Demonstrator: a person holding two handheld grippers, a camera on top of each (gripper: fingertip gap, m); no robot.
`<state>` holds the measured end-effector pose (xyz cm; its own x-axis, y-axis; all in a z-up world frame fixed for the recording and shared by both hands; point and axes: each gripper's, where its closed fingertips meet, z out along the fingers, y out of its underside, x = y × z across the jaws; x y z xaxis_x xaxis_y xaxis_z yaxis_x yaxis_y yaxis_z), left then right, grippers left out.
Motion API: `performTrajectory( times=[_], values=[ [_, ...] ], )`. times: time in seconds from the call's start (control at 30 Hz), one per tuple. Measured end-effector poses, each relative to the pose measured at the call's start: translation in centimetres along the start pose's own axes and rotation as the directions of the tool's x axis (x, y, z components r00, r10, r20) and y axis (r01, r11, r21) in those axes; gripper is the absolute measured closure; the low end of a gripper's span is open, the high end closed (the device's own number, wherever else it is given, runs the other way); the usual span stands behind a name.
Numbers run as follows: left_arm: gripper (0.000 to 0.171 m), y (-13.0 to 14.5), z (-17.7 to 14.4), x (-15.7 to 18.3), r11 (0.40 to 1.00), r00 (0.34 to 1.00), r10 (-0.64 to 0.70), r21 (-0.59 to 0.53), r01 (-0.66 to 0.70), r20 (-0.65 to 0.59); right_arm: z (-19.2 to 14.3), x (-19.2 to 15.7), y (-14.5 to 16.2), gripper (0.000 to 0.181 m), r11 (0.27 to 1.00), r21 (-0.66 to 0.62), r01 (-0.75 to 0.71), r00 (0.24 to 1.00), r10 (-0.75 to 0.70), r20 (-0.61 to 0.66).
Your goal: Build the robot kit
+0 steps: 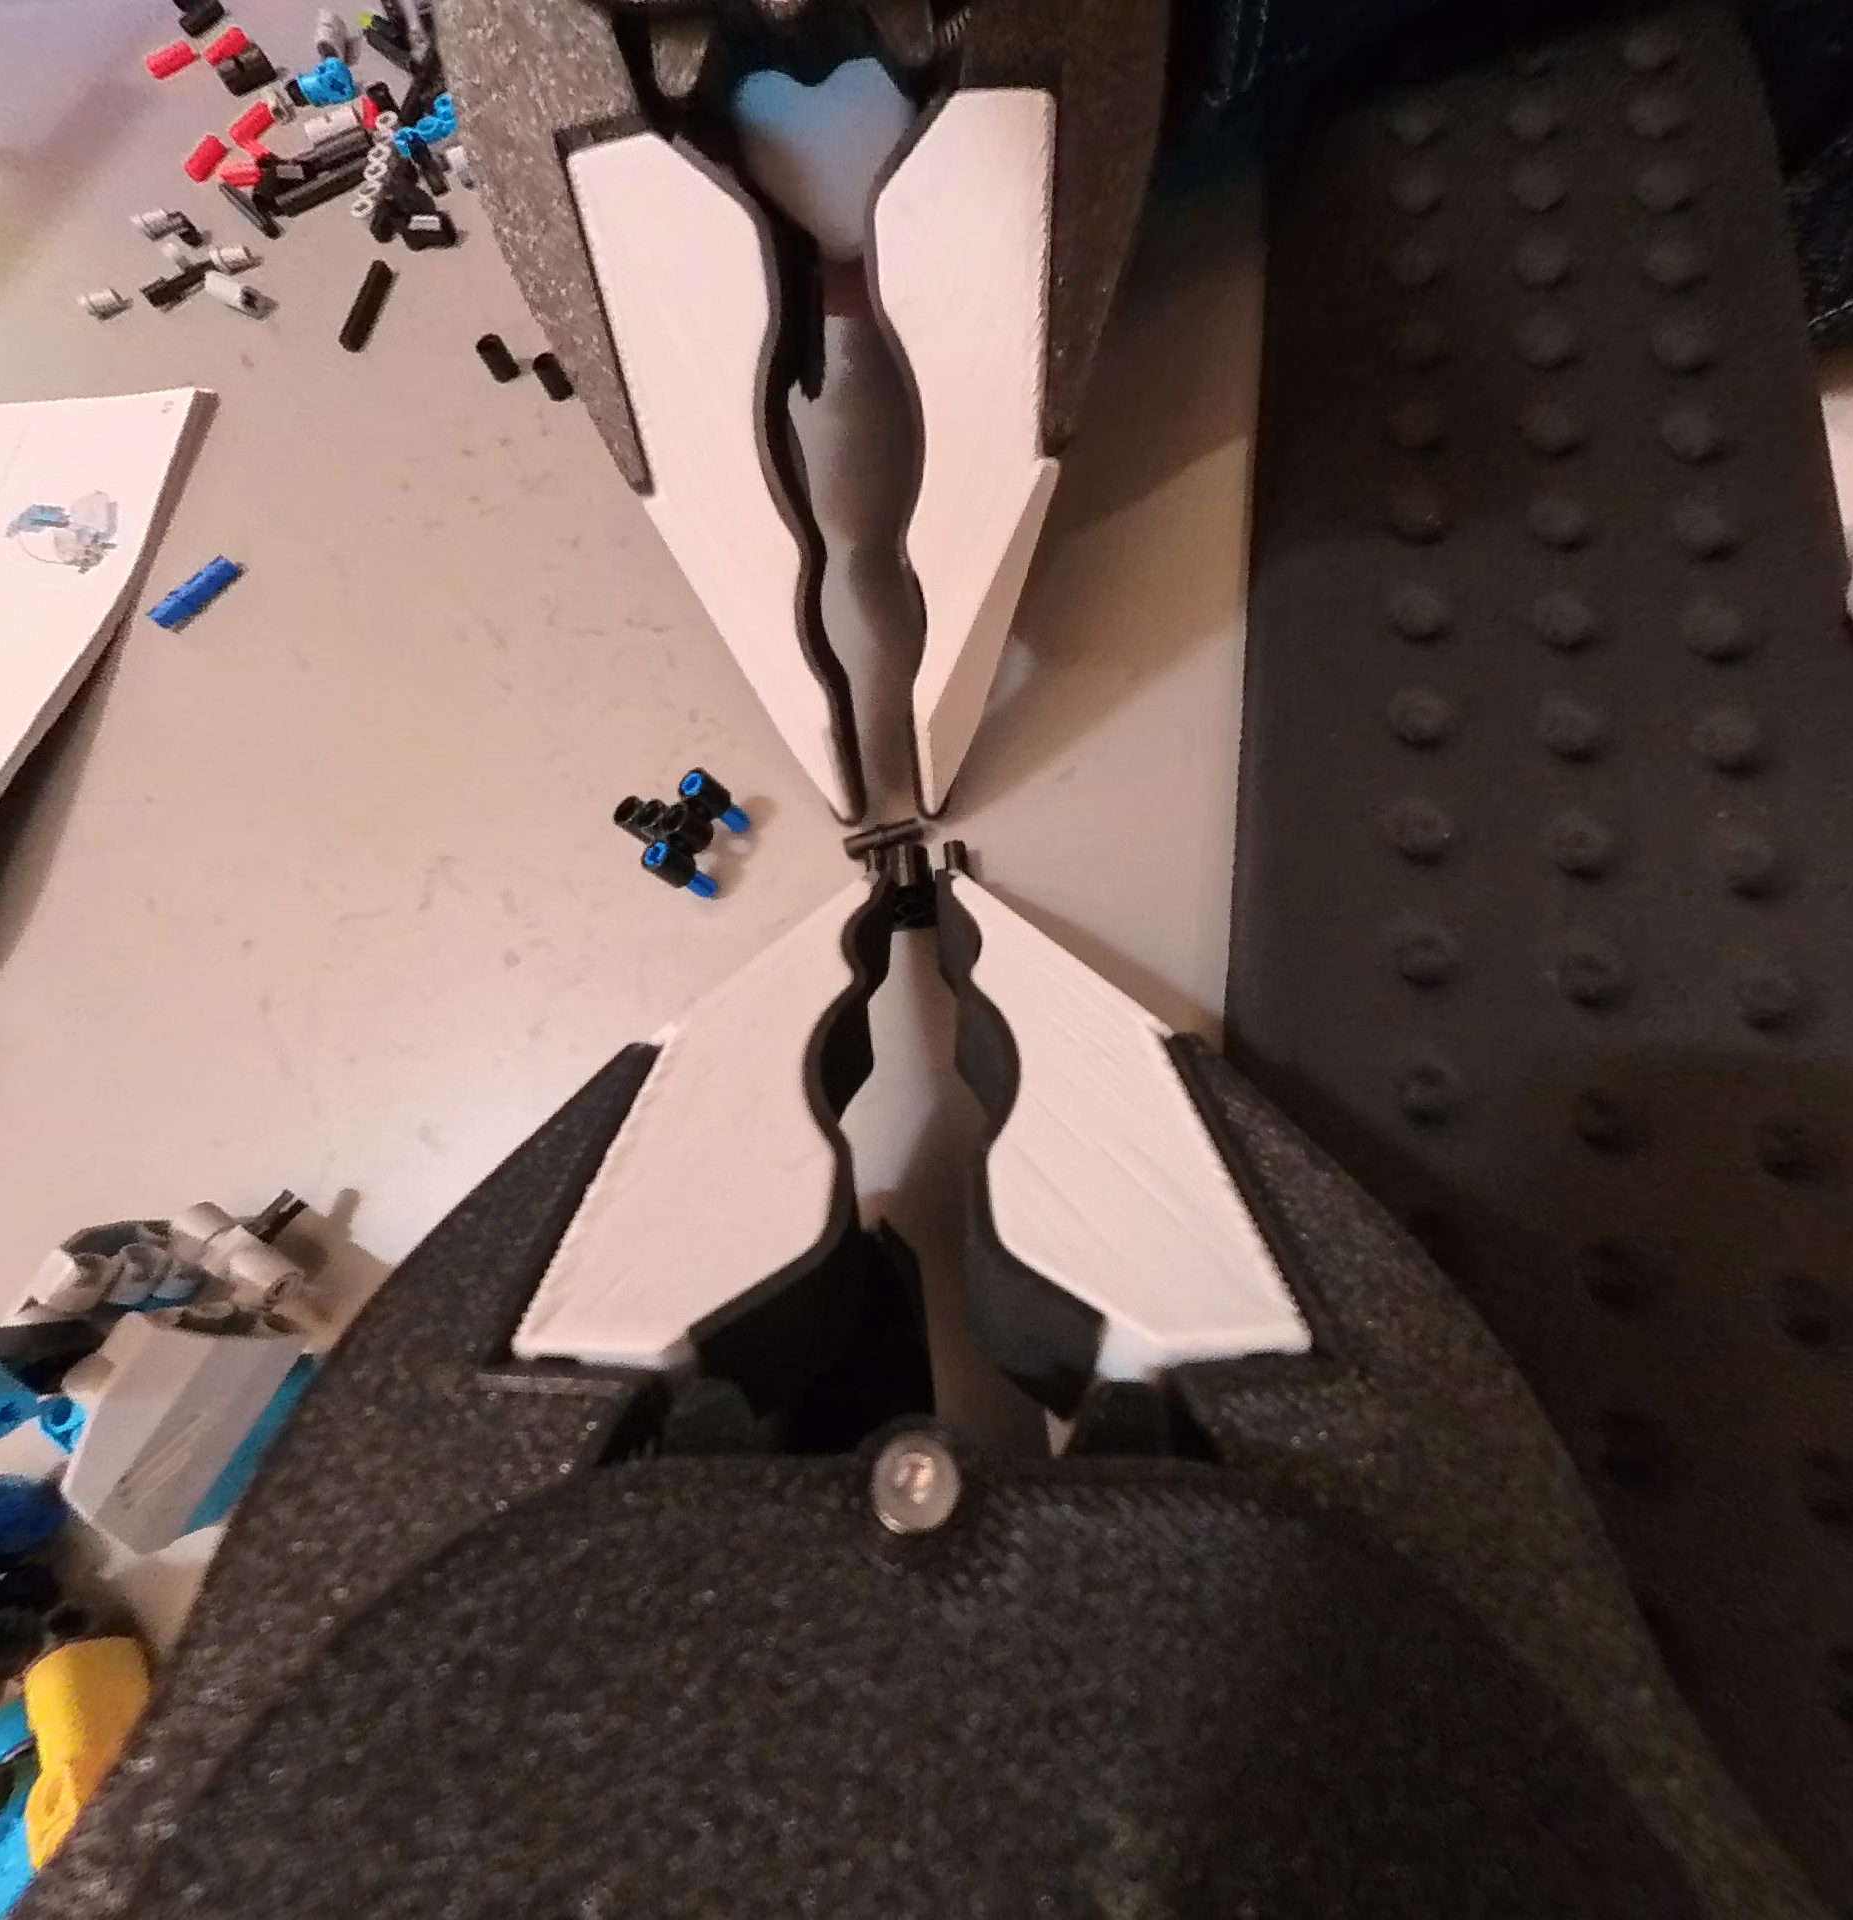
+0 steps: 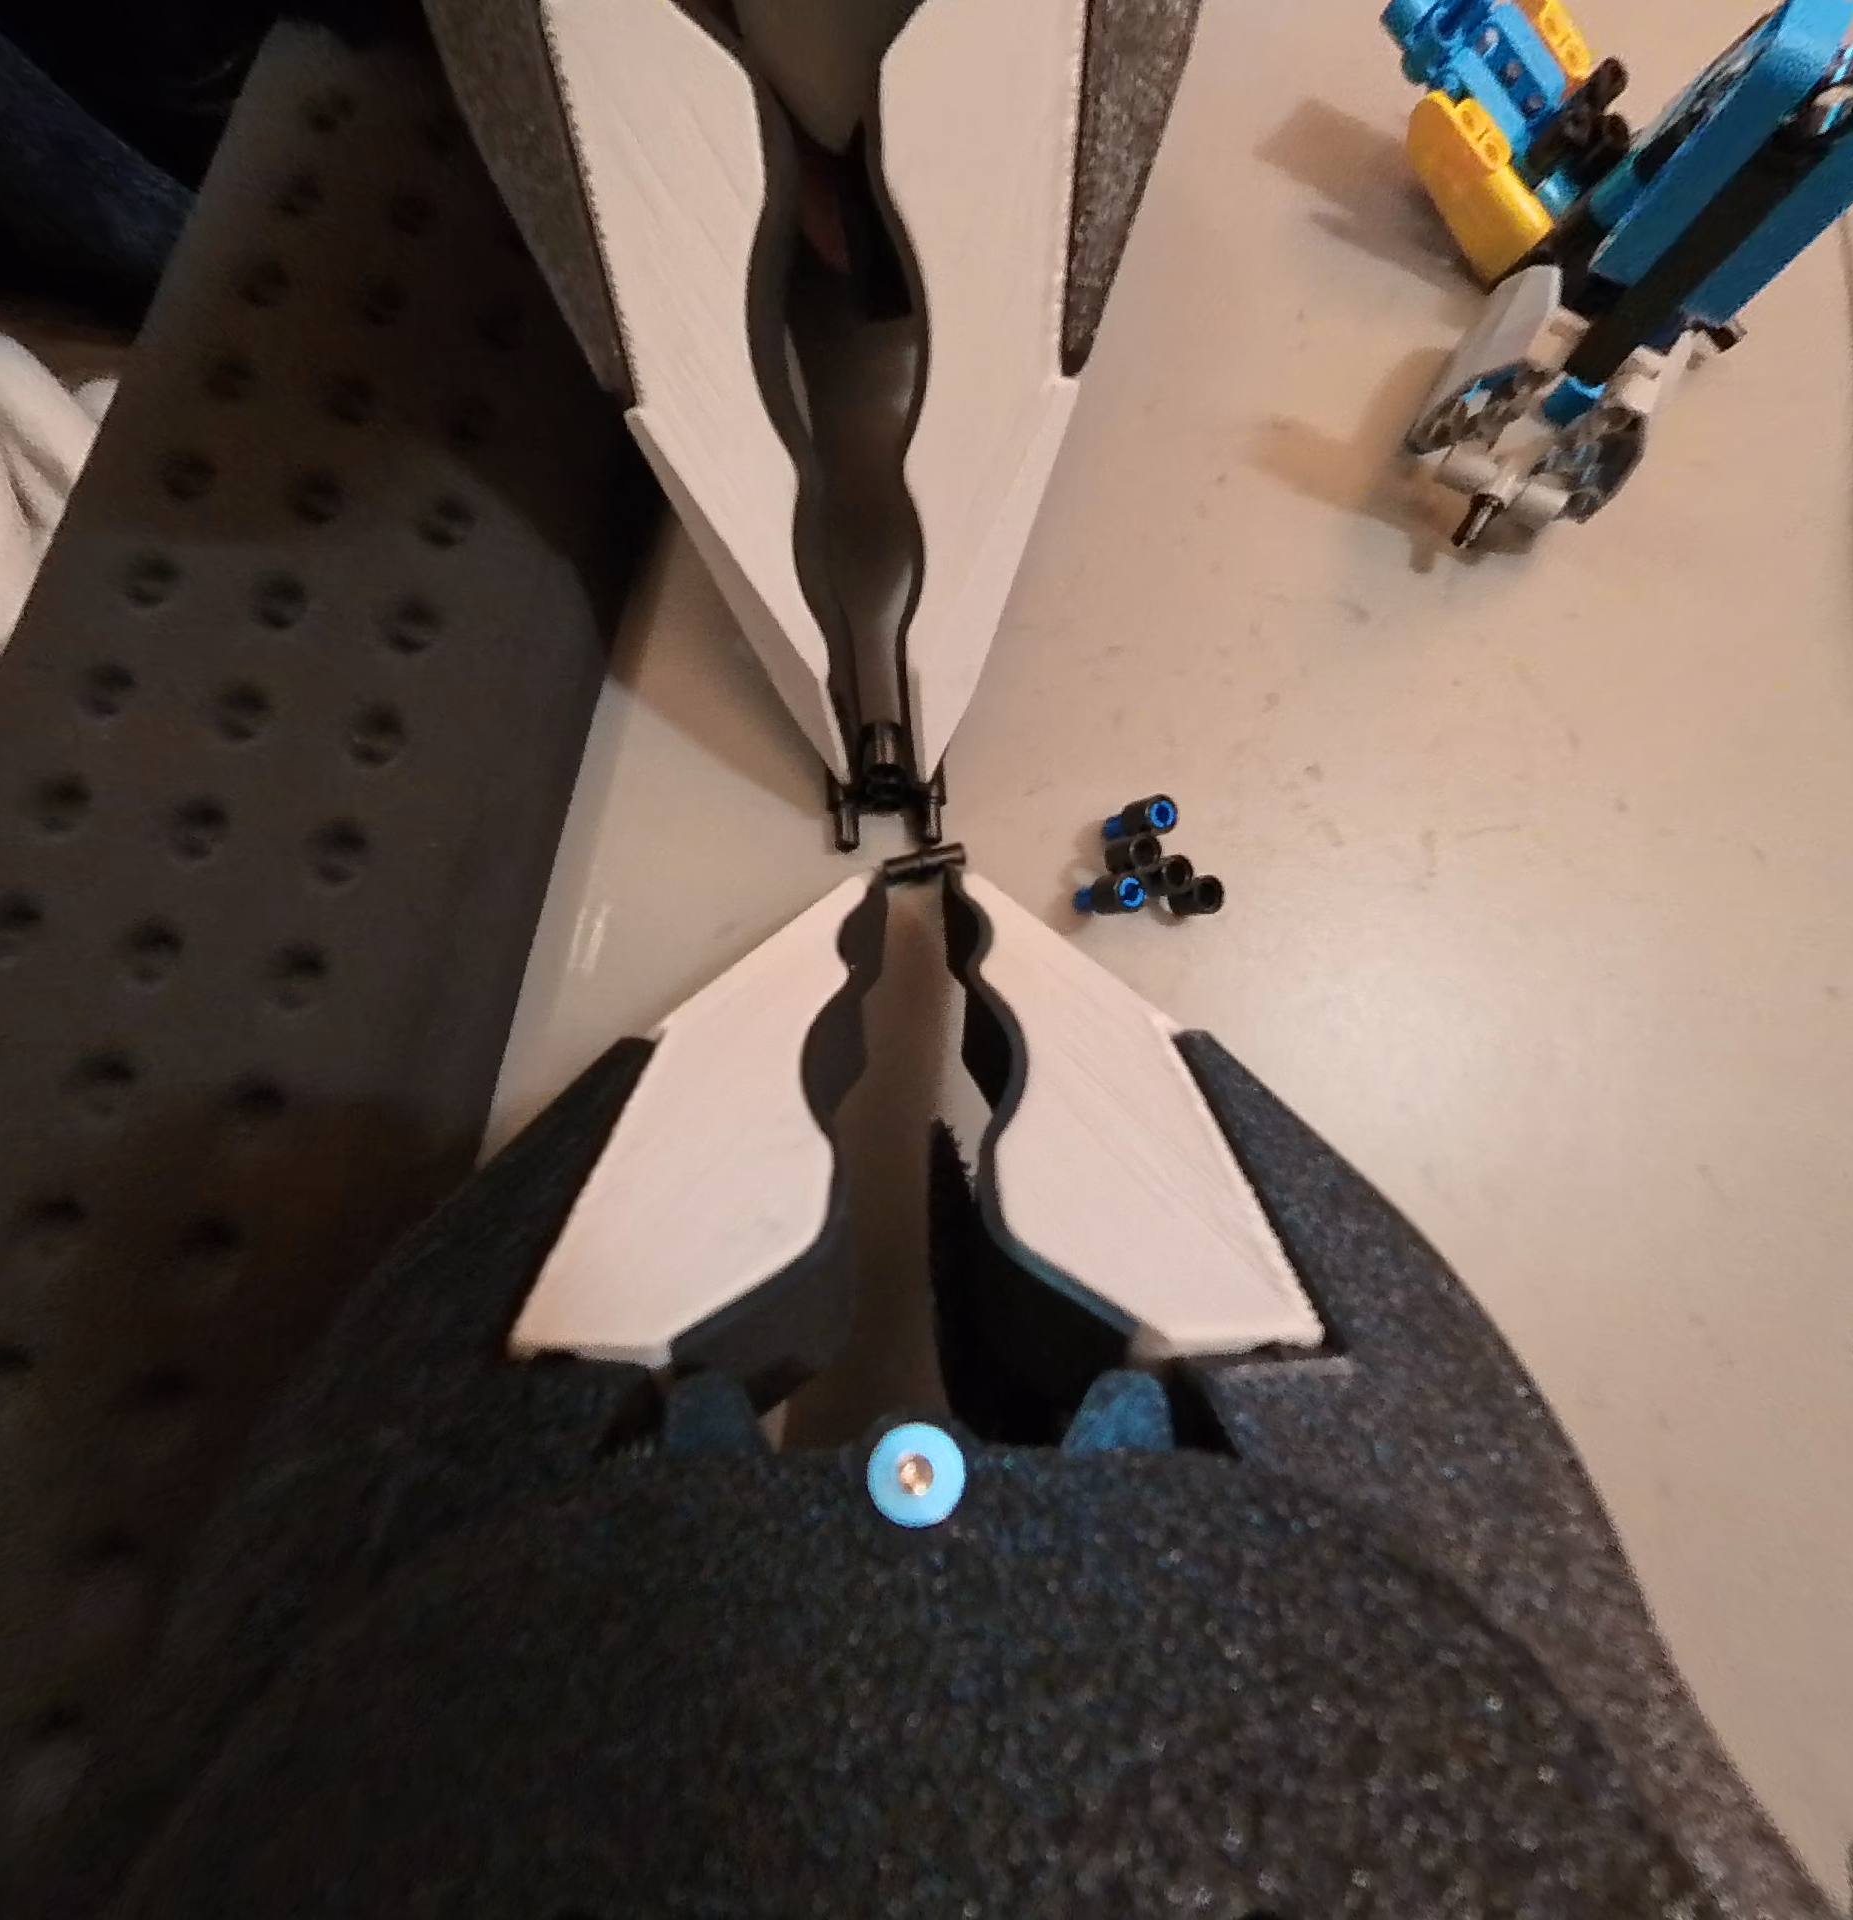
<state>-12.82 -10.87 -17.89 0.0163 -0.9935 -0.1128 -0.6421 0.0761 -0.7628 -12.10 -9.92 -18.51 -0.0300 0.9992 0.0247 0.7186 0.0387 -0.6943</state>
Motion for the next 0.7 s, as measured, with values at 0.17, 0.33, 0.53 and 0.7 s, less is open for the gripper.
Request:
performTrajectory(
  times=[0.17,0.33,0.53,0.7],
  values=[
    [0.163,0.0,0.0,0.0,1.000,1.000,-0.006,0.000,0.006,-0.003,-0.2,0.0,0.1,0.170,1.000,-0.004,0.011,1.000,-0.011,0.023],
    [0.163,0.0,0.0,-0.1,1.000,1.000,-0.013,-0.001,0.013,0.000,0.0,-0.8,-0.1,0.175,1.000,-0.003,0.017,0.998,-0.017,0.054],
    [0.163,0.0,0.0,-0.3,1.000,1.000,-0.018,-0.002,0.018,0.006,-0.4,-0.2,-0.6,0.175,0.998,0.012,0.062,0.998,-0.062,-0.011],
    [0.163,0.0,0.0,-0.3,1.000,1.000,-0.020,-0.001,0.020,0.005,-0.7,-1.4,-0.5,0.174,0.998,0.037,0.057,0.996,-0.059,0.066]
  ],
)
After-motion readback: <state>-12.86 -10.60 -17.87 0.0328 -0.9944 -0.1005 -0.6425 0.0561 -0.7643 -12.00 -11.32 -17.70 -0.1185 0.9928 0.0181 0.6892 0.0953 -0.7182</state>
